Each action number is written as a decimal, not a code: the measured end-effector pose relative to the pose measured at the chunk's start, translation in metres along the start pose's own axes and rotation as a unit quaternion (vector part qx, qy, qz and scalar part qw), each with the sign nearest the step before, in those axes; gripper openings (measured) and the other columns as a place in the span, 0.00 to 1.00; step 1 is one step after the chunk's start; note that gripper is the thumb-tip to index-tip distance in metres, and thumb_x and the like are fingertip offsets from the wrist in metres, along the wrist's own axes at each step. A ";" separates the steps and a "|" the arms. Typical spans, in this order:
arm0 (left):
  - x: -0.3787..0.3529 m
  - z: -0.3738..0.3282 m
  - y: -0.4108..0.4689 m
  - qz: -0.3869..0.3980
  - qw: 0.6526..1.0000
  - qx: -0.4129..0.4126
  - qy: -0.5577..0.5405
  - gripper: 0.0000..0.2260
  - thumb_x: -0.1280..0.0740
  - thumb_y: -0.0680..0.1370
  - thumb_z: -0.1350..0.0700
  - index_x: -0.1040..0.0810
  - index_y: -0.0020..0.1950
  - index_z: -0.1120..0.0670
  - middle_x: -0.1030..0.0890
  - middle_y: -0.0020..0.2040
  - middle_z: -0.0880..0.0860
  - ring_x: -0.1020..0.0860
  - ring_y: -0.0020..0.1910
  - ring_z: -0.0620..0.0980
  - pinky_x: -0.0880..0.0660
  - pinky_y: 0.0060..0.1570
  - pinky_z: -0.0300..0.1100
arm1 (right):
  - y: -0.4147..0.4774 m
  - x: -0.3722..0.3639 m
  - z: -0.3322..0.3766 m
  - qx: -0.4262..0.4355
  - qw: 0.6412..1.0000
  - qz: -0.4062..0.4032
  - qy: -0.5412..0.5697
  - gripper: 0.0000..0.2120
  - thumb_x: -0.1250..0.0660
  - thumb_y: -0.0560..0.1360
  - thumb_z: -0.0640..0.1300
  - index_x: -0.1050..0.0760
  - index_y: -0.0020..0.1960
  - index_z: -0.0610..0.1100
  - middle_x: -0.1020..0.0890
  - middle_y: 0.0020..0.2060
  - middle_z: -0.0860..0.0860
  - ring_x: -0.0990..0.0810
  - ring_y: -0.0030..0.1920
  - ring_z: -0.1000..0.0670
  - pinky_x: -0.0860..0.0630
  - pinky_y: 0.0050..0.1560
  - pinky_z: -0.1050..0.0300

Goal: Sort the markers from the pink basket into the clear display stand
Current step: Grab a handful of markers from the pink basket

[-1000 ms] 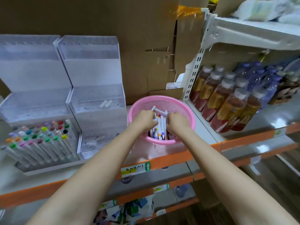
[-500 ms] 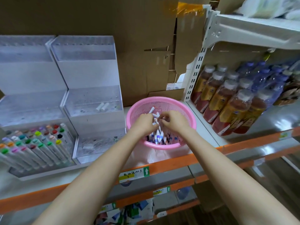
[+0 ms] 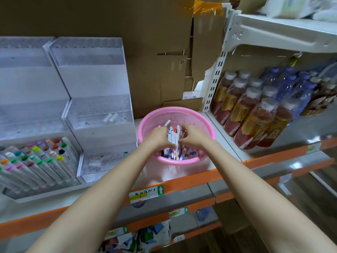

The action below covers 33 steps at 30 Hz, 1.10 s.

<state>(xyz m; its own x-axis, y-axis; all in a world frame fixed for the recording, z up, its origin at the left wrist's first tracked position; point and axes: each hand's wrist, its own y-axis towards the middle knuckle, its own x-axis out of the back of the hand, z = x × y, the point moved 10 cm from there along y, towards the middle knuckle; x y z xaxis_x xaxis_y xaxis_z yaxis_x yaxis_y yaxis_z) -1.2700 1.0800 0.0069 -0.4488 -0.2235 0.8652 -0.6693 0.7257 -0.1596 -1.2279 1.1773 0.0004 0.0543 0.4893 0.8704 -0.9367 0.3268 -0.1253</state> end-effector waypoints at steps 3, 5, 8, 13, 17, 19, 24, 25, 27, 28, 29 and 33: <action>-0.002 0.006 0.003 0.005 1.000 0.020 -0.011 0.16 0.24 0.69 0.52 0.32 0.33 0.53 0.30 0.33 0.50 0.32 0.32 0.47 0.37 0.27 0.39 | 0.000 -0.002 -0.004 -0.032 0.999 0.015 -0.016 0.14 0.30 0.69 0.42 0.36 0.36 0.47 0.28 0.31 0.51 0.28 0.35 0.48 0.35 0.31 0.55; -0.003 0.009 0.005 0.009 0.999 0.032 -0.027 0.18 0.24 0.69 0.53 0.33 0.31 0.54 0.32 0.30 0.49 0.33 0.30 0.47 0.35 0.29 0.42 | 0.002 -0.004 -0.009 -0.060 0.998 0.014 -0.029 0.16 0.29 0.70 0.46 0.37 0.33 0.47 0.29 0.29 0.50 0.29 0.31 0.49 0.37 0.28 0.56; -0.004 0.013 0.007 0.015 0.998 0.040 -0.046 0.18 0.24 0.68 0.54 0.33 0.29 0.52 0.32 0.28 0.48 0.34 0.28 0.45 0.39 0.26 0.38 | 0.003 -0.005 -0.012 -0.093 0.995 0.006 -0.037 0.18 0.28 0.70 0.53 0.35 0.33 0.47 0.28 0.30 0.50 0.27 0.32 0.48 0.37 0.28 0.56; -0.008 0.018 0.011 0.040 0.995 0.053 -0.079 0.13 0.24 0.67 0.56 0.27 0.30 0.55 0.30 0.24 0.48 0.32 0.24 0.45 0.38 0.26 0.38 | 0.004 -0.006 -0.011 -0.117 0.993 0.011 -0.010 0.15 0.28 0.70 0.50 0.32 0.35 0.46 0.25 0.31 0.49 0.25 0.31 0.49 0.32 0.30 0.58; -0.013 0.023 0.014 0.053 0.981 0.077 -0.172 0.06 0.25 0.67 0.62 0.22 0.35 0.57 0.23 0.28 0.53 0.26 0.26 0.47 0.30 0.31 0.39 | 0.005 -0.003 -0.010 -0.116 0.992 0.022 0.039 0.16 0.28 0.69 0.43 0.34 0.31 0.45 0.30 0.27 0.49 0.32 0.28 0.51 0.38 0.27 0.58; -0.013 0.022 0.013 0.047 0.975 0.081 -0.203 0.06 0.27 0.70 0.64 0.23 0.36 0.58 0.23 0.28 0.55 0.26 0.24 0.47 0.29 0.28 0.37 | 0.003 -0.001 -0.009 -0.101 0.991 0.011 0.081 0.14 0.28 0.69 0.41 0.31 0.30 0.44 0.30 0.25 0.49 0.32 0.27 0.52 0.36 0.28 0.58; 0.007 0.014 0.008 -0.023 0.962 0.034 -0.270 0.14 0.32 0.73 0.67 0.26 0.57 0.58 0.21 0.39 0.59 0.22 0.32 0.51 0.24 0.31 0.43 | -0.001 0.005 0.003 -0.025 0.978 -0.026 0.204 0.07 0.28 0.70 0.39 0.25 0.38 0.46 0.18 0.36 0.43 0.19 0.36 0.45 0.19 0.42 0.48; 0.014 0.011 0.006 -0.047 0.960 0.019 -0.276 0.19 0.32 0.74 0.67 0.28 0.63 0.58 0.21 0.42 0.59 0.22 0.36 0.53 0.22 0.36 0.48 | -0.002 0.007 0.006 -0.011 0.977 -0.035 0.211 0.08 0.28 0.70 0.38 0.26 0.39 0.47 0.18 0.38 0.43 0.18 0.40 0.43 0.18 0.44 0.44; 0.025 0.009 0.001 -0.081 0.947 0.000 -0.311 0.25 0.33 0.75 0.67 0.34 0.70 0.54 0.23 0.41 0.55 0.21 0.40 0.53 0.20 0.39 0.51 | -0.007 0.015 0.016 0.026 0.971 -0.054 0.231 0.10 0.29 0.70 0.34 0.25 0.46 0.47 0.19 0.41 0.44 0.17 0.44 0.40 0.19 0.43 0.40; 0.030 0.006 -0.003 -0.094 0.941 -0.016 -0.324 0.27 0.33 0.76 0.66 0.36 0.71 0.52 0.24 0.40 0.53 0.21 0.39 0.51 0.19 0.38 0.48 | -0.011 0.020 0.021 0.044 0.967 -0.061 0.244 0.13 0.30 0.70 0.33 0.25 0.51 0.46 0.20 0.42 0.44 0.18 0.44 0.41 0.18 0.42 0.41; 0.037 0.002 -0.009 -0.111 0.938 -0.033 -0.326 0.27 0.33 0.76 0.66 0.36 0.71 0.51 0.24 0.39 0.53 0.21 0.38 0.49 0.19 0.36 0.44 | -0.016 0.025 0.027 0.060 0.963 -0.069 0.254 0.17 0.31 0.70 0.32 0.26 0.56 0.47 0.21 0.42 0.45 0.18 0.44 0.43 0.17 0.40 0.44; 0.063 -0.008 -0.033 -0.182 0.934 -0.092 -0.292 0.26 0.31 0.74 0.66 0.31 0.69 0.48 0.20 0.42 0.52 0.19 0.40 0.48 0.19 0.34 0.43 | -0.035 0.043 0.048 0.115 0.952 -0.106 0.263 0.29 0.32 0.71 0.33 0.33 0.68 0.53 0.22 0.42 0.51 0.20 0.42 0.50 0.18 0.35 0.52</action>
<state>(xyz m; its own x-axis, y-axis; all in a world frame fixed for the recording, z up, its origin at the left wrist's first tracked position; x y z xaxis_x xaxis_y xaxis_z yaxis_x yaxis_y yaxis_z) -1.2715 1.0478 0.0702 -0.4947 -0.7552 0.4301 -0.7516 0.6202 0.2245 -1.2091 1.1482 0.0653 0.3592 0.7893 0.4979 -0.9332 0.3074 0.1859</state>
